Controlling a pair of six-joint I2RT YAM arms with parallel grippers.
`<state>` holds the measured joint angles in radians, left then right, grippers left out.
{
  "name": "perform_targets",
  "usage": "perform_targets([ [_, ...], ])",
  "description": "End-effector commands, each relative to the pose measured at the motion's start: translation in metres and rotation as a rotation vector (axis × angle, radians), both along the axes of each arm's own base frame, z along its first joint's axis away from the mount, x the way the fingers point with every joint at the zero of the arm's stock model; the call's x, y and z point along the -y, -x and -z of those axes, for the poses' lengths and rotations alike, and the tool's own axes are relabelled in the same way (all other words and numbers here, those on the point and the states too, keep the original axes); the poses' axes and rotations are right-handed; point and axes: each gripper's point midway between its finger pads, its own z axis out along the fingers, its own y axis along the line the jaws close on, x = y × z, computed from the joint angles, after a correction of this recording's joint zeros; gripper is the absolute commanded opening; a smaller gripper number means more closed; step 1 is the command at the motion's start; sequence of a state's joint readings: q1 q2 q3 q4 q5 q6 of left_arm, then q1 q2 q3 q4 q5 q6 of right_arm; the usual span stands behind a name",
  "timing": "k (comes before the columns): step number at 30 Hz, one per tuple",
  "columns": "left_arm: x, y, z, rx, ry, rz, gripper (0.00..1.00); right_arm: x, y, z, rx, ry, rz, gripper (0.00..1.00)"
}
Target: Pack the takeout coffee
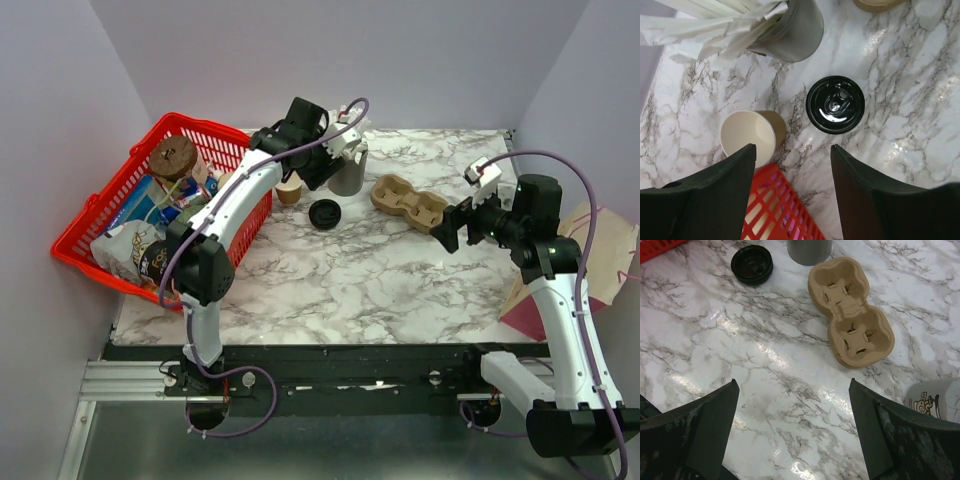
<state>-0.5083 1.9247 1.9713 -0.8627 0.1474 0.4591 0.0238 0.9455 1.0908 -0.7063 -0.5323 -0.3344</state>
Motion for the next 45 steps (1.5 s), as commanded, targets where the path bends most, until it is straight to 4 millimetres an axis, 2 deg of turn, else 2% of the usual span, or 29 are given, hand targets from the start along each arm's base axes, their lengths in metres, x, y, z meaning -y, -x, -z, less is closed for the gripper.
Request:
perform_targets([
  [1, -0.007, -0.016, 0.005, -0.005, -0.1, -0.025, 0.69, -0.002, 0.01, -0.001, -0.004, -0.007, -0.017, 1.0],
  [2, -0.008, -0.019, 0.017, -0.032, -0.126, -0.029, 0.69, -0.001, 0.01, -0.001, -0.004, -0.004, -0.016, 1.0],
  [4, -0.012, -0.026, 0.015, -0.011, -0.158, -0.052, 0.69, 0.0, 0.01, -0.001, -0.004, 0.002, -0.018, 1.0],
  [5, -0.012, -0.026, 0.024, -0.033, -0.176, -0.048, 0.69, -0.001, 0.01, 0.0, -0.006, 0.001, -0.018, 1.0],
  [7, -0.021, -0.028, 0.026, -0.031, -0.22, -0.066, 0.67, -0.001, 0.01, 0.002, -0.013, -0.002, -0.02, 1.0],
  [15, -0.04, -0.013, 0.043, -0.093, -0.308, -0.126, 0.64, -0.003, 0.011, 0.011, -0.032, -0.024, -0.013, 1.0],
  [16, -0.042, -0.01, 0.053, -0.115, -0.322, -0.127, 0.64, -0.003, 0.012, 0.011, -0.037, -0.028, -0.013, 1.0],
  [21, -0.042, -0.008, 0.07, -0.131, -0.328, -0.119, 0.62, -0.006, 0.011, 0.015, -0.064, -0.046, -0.015, 1.0],
  [23, -0.041, -0.01, 0.078, -0.139, -0.337, -0.114, 0.6, -0.005, 0.011, 0.015, -0.063, -0.054, -0.003, 1.0],
  [31, -0.037, -0.027, 0.087, -0.102, -0.354, -0.101, 0.58, -0.006, 0.022, 0.028, -0.095, -0.066, 0.002, 1.0],
  [35, -0.042, -0.037, 0.102, -0.112, -0.393, -0.103, 0.56, -0.005, 0.021, 0.03, -0.093, -0.063, 0.012, 1.0],
  [40, -0.045, -0.052, 0.107, -0.075, -0.423, -0.114, 0.55, -0.003, 0.022, 0.032, -0.093, -0.054, 0.018, 1.0],
  [45, -0.045, -0.057, 0.112, -0.064, -0.429, -0.12, 0.54, -0.002, 0.022, 0.037, -0.105, -0.05, 0.023, 1.0],
])
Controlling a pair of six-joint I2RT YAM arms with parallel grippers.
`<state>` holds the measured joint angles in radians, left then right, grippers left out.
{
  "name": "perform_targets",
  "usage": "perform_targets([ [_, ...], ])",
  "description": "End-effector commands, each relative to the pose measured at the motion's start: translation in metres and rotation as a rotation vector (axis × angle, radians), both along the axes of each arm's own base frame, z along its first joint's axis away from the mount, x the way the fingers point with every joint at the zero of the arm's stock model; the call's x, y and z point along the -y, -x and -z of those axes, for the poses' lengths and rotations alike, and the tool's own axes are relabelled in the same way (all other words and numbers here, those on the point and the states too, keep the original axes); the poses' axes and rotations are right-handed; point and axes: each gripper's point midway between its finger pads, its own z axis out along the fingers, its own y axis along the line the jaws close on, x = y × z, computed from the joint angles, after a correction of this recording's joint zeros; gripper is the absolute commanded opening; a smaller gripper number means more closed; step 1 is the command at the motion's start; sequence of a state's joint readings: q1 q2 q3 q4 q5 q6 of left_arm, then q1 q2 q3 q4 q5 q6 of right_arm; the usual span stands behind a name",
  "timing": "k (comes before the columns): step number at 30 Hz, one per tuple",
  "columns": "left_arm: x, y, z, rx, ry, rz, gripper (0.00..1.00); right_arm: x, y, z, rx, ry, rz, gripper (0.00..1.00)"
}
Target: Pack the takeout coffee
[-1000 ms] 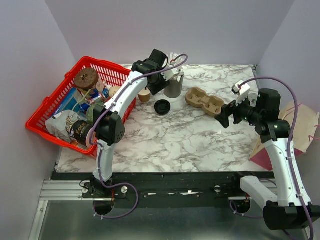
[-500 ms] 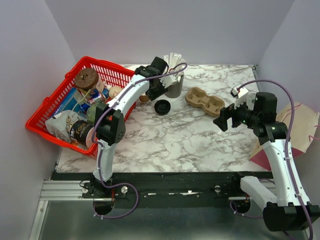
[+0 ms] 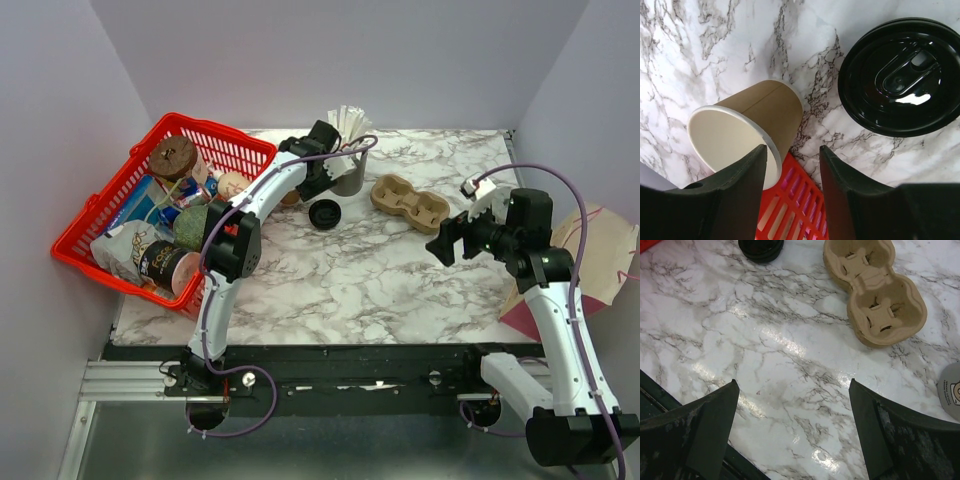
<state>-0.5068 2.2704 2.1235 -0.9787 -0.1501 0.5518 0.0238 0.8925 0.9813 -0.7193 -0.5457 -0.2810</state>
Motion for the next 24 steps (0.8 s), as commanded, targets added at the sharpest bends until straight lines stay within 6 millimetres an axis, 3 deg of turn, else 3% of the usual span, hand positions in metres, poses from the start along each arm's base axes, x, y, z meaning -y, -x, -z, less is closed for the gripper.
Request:
perform_targets([
  [1, -0.005, -0.015, -0.007, 0.058, -0.025, -0.015, 0.53, 0.002, 0.003, 0.006, -0.01, -0.005, 0.008, 1.0],
  [5, -0.005, -0.01, 0.0, 0.031, -0.026, -0.02, 0.39, 0.002, 0.001, 0.007, -0.013, -0.004, 0.009, 1.0],
  [7, -0.006, -0.009, 0.001, 0.025, -0.025, -0.019, 0.27, 0.002, 0.0, 0.008, -0.016, -0.002, 0.008, 1.0],
  [16, -0.011, -0.005, -0.001, 0.038, -0.039, -0.025, 0.08, 0.002, -0.006, 0.004, -0.012, 0.001, 0.009, 1.0],
  [19, -0.01, -0.002, -0.016, 0.063, -0.03, -0.034, 0.01, 0.002, -0.007, 0.003, -0.012, -0.001, 0.007, 1.0],
  [24, -0.01, 0.019, -0.062, 0.137, -0.039, -0.011, 0.0, 0.001, -0.006, 0.003, -0.012, -0.003, 0.001, 1.0],
])
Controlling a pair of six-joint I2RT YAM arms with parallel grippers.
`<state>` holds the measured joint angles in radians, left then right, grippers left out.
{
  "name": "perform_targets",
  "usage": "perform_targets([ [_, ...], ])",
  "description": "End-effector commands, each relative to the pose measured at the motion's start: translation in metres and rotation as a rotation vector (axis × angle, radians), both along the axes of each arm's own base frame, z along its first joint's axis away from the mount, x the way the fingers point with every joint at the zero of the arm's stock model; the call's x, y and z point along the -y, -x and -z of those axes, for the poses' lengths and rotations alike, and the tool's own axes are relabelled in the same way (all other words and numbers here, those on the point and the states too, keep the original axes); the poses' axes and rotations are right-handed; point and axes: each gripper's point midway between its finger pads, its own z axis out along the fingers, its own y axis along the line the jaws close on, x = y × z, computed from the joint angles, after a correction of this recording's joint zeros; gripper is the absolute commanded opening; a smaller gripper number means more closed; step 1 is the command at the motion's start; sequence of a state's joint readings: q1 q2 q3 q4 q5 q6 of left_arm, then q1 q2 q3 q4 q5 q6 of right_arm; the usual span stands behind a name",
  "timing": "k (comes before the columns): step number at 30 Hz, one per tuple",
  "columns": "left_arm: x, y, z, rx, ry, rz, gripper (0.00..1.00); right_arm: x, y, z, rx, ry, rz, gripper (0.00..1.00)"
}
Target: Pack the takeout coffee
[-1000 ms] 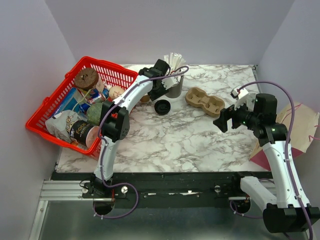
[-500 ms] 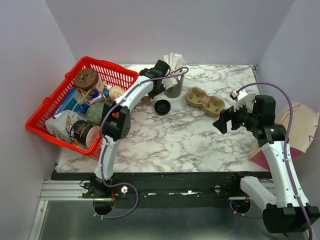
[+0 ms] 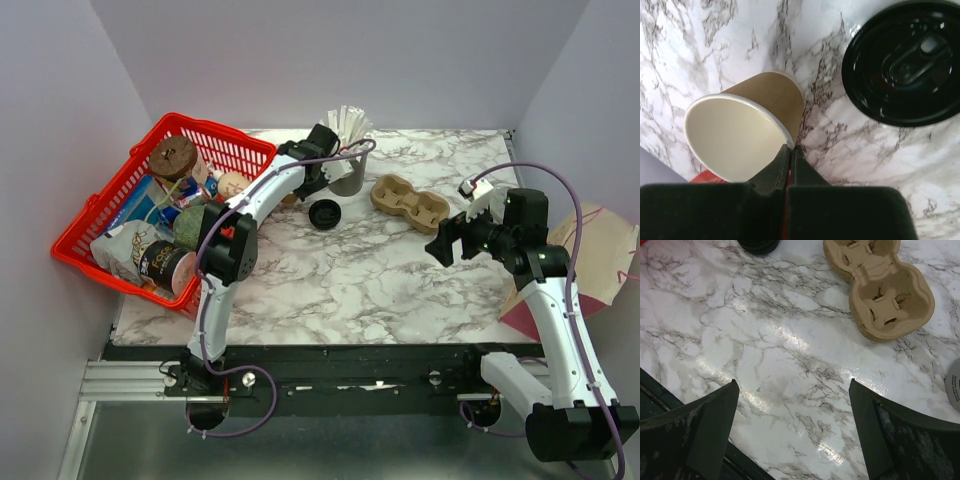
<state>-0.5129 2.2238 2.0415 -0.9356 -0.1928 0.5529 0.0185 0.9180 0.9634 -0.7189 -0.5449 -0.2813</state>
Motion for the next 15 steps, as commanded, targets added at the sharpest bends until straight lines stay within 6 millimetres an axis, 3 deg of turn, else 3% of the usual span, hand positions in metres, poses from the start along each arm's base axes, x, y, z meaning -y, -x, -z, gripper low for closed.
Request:
perform_targets([
  [1, 0.003, 0.023, -0.067, 0.109, -0.008, 0.021, 0.0, 0.0, -0.004, -0.01, 0.033, -0.001, -0.003, 1.0],
  [2, 0.005, 0.031, -0.083, 0.123, 0.013, 0.022, 0.0, 0.0, -0.004, -0.009, 0.03, -0.002, -0.005, 1.0],
  [6, 0.014, 0.077, -0.094, 0.057, 0.06, 0.078, 0.0, 0.0, -0.004, -0.011, 0.041, 0.0, -0.008, 1.0],
  [11, 0.036, 0.151, -0.086, -0.053, 0.125, 0.194, 0.0, 0.0, -0.006, -0.013, 0.053, 0.01, -0.014, 1.0],
  [15, 0.066, 0.212, -0.068, -0.124, 0.104, 0.372, 0.0, 0.0, -0.009, -0.015, 0.056, 0.003, -0.005, 1.0],
])
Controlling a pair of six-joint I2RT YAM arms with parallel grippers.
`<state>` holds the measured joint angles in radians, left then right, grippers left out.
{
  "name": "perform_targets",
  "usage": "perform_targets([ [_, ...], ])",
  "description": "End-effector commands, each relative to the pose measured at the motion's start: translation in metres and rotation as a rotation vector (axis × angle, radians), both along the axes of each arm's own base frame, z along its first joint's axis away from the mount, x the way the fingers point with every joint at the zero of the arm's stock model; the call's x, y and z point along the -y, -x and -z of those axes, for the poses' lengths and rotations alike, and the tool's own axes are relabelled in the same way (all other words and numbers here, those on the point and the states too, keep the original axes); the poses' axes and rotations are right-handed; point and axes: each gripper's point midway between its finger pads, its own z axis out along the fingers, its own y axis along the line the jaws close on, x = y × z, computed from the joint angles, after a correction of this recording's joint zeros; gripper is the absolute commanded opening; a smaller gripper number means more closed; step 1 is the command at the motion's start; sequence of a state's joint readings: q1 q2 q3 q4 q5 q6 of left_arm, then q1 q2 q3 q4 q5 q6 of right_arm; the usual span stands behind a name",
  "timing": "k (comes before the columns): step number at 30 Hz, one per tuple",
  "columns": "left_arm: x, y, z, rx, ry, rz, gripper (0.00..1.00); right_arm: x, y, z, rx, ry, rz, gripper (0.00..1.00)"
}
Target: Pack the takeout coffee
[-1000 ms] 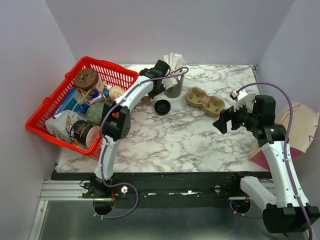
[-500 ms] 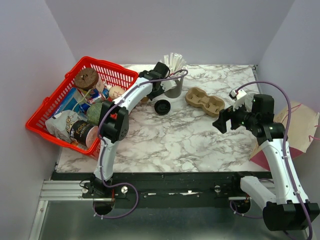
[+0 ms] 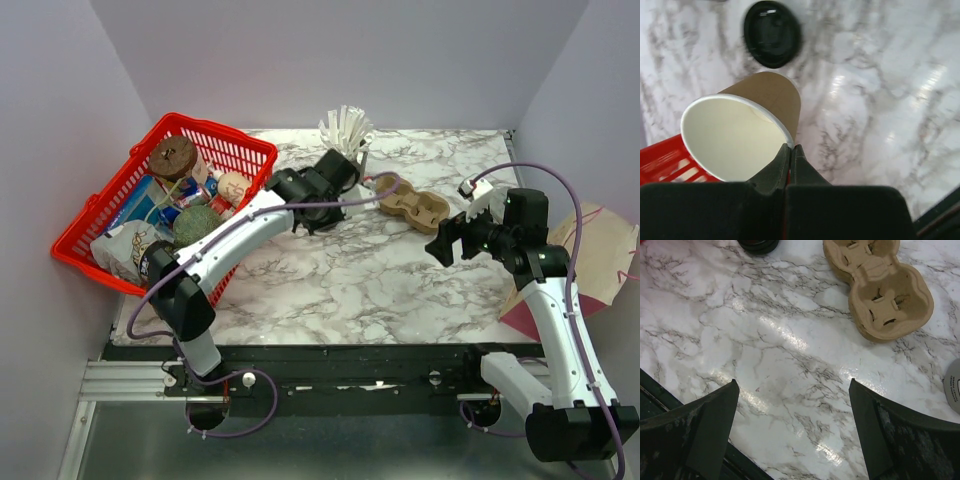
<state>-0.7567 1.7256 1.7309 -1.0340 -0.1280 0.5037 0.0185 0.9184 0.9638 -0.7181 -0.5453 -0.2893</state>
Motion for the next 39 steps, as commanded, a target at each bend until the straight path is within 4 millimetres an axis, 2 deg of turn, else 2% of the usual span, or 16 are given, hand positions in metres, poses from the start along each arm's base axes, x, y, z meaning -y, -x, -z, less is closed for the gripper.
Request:
perform_targets([
  [1, 0.027, 0.075, 0.038, -0.151, -0.048, 0.178, 0.0, 0.001, -0.011, -0.018, 0.053, -0.005, 0.009, 1.0],
  [3, 0.034, 0.092, 0.047, -0.174, -0.06, 0.227, 0.0, 0.002, -0.014, -0.021, 0.052, -0.007, 0.02, 1.0],
  [4, 0.045, 0.105, 0.047, -0.179, -0.052, 0.269, 0.0, 0.002, -0.015, -0.025, 0.061, -0.007, 0.025, 1.0],
  [7, 0.065, 0.12, 0.044, -0.201, -0.006, 0.312, 0.0, 0.007, -0.019, -0.027, 0.065, 0.005, 0.054, 1.0],
  [12, 0.093, 0.14, 0.048, -0.205, 0.009, 0.406, 0.0, 0.026, -0.028, -0.034, 0.089, 0.075, 0.149, 1.0],
  [16, 0.104, 0.156, 0.059, -0.252, 0.009, 0.443, 0.0, 0.03, -0.03, -0.042, 0.106, 0.109, 0.144, 1.0],
  [20, 0.109, 0.161, 0.069, -0.266, 0.0, 0.456, 0.0, 0.035, -0.035, -0.052, 0.14, 0.133, 0.162, 1.0],
  [24, 0.11, 0.157, 0.077, -0.255, -0.016, 0.46, 0.0, 0.032, -0.036, -0.055, 0.158, 0.112, 0.158, 1.0],
  [30, 0.116, 0.156, 0.082, -0.253, -0.011, 0.48, 0.03, 0.029, -0.031, -0.051, 0.147, 0.099, 0.145, 1.0],
  [39, 0.125, 0.157, 0.086, -0.28, -0.002, 0.483, 0.06, 0.03, -0.034, -0.048, 0.135, 0.11, 0.141, 1.0],
])
